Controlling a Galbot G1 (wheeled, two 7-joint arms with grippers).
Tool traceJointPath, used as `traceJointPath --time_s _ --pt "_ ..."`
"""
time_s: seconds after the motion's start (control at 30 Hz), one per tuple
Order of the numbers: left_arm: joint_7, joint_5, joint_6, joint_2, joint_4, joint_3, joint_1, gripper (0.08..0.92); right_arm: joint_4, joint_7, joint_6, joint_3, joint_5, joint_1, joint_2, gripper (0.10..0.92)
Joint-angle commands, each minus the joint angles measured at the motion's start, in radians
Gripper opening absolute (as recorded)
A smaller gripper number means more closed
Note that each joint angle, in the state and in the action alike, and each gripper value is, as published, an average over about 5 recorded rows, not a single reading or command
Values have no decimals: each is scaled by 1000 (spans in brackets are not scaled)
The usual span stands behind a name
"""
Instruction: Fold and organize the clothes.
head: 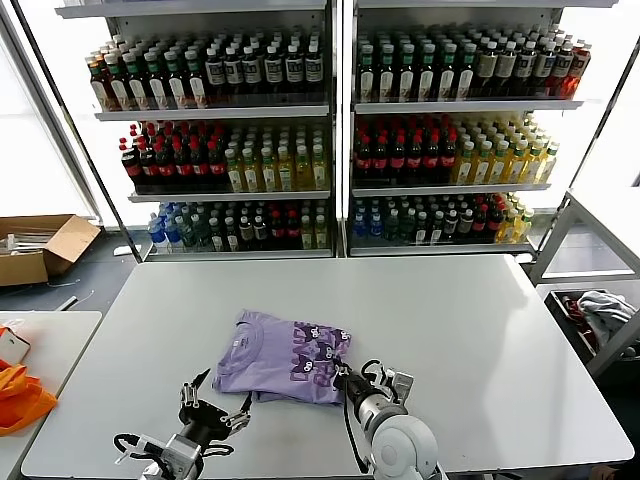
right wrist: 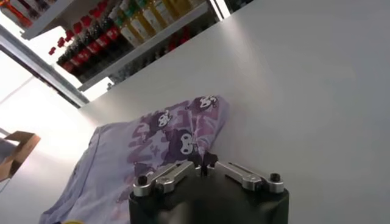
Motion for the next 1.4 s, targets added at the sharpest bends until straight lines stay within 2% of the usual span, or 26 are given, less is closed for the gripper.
traceJointPath --time_s 0.03,0.27,0.77,1.4 --pt "86 9 -24 90 48 -9 22 823 -4 1 -1 4 1 2 0 128" --pt "96 -42 -23 99 80 20 -27 822 2 2 -2 9 -9 0 -2 128" --pt "60 -149 -5 80 84 51 -84 823 12 -2 -7 -4 -35 -11 10 128" --pt "15 -138 -26 61 258 29 -190 823 80 -8 -21 -1 -27 -35 -8 128"
